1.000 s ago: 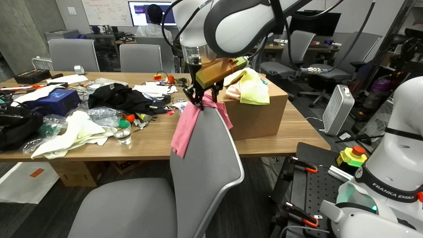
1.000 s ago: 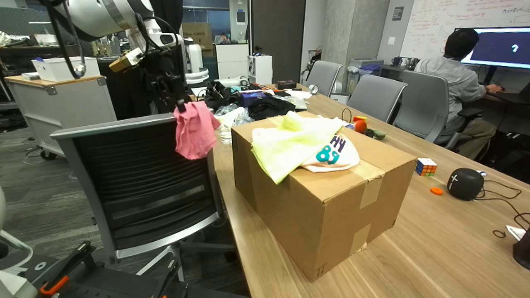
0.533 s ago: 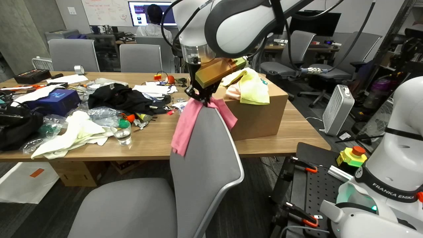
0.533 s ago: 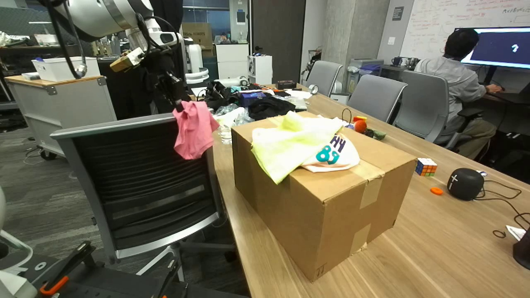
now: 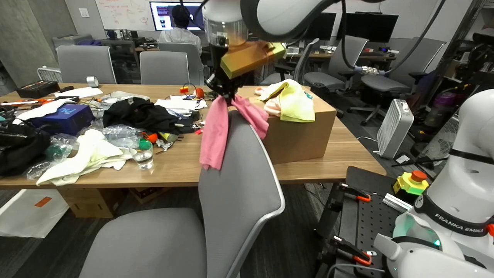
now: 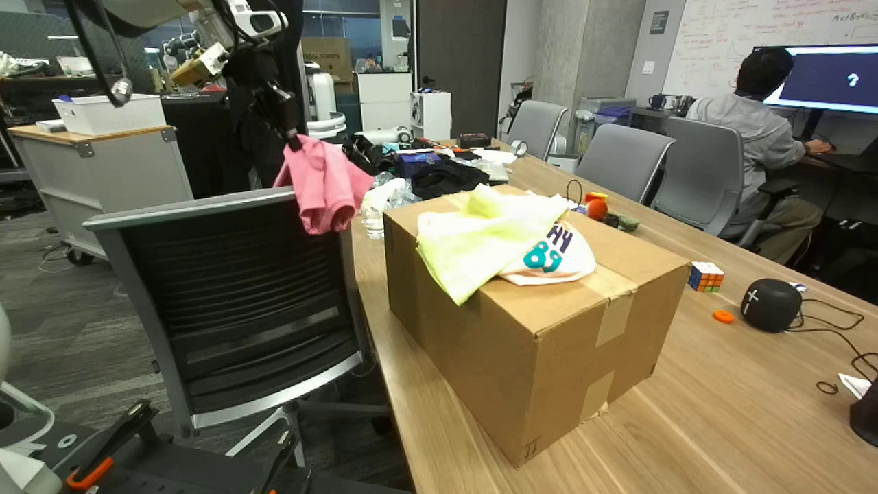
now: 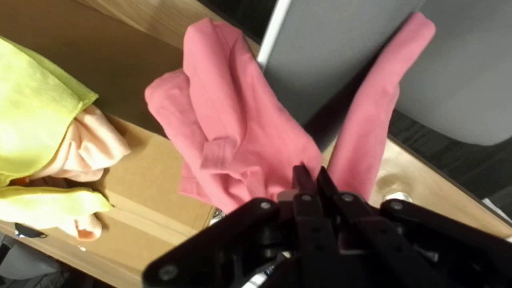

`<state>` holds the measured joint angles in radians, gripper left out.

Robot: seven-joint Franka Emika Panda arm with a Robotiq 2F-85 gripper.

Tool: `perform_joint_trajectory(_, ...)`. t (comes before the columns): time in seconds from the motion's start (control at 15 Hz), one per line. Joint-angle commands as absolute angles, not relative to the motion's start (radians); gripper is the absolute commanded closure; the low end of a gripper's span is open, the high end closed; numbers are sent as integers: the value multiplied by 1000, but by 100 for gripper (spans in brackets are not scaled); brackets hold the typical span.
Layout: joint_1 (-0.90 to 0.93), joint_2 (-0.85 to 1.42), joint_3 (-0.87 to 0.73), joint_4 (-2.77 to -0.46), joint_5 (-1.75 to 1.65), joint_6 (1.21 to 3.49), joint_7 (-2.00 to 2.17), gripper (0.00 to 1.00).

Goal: Put the peach shirt, the green towel and the pink shirt on the top of the box respectively

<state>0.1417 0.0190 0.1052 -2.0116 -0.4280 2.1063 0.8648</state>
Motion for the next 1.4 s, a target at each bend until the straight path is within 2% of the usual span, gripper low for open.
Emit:
perform_joint_trajectory(0.0,147,-29,125,-1902,-443,2074,916,98)
perform_joint_trajectory(0.6,112,-14,122,-1737,-458,1965,966,98)
perform_joint_trajectory(1.33,-20,33,-7,-1612,-600,1859,1210,97)
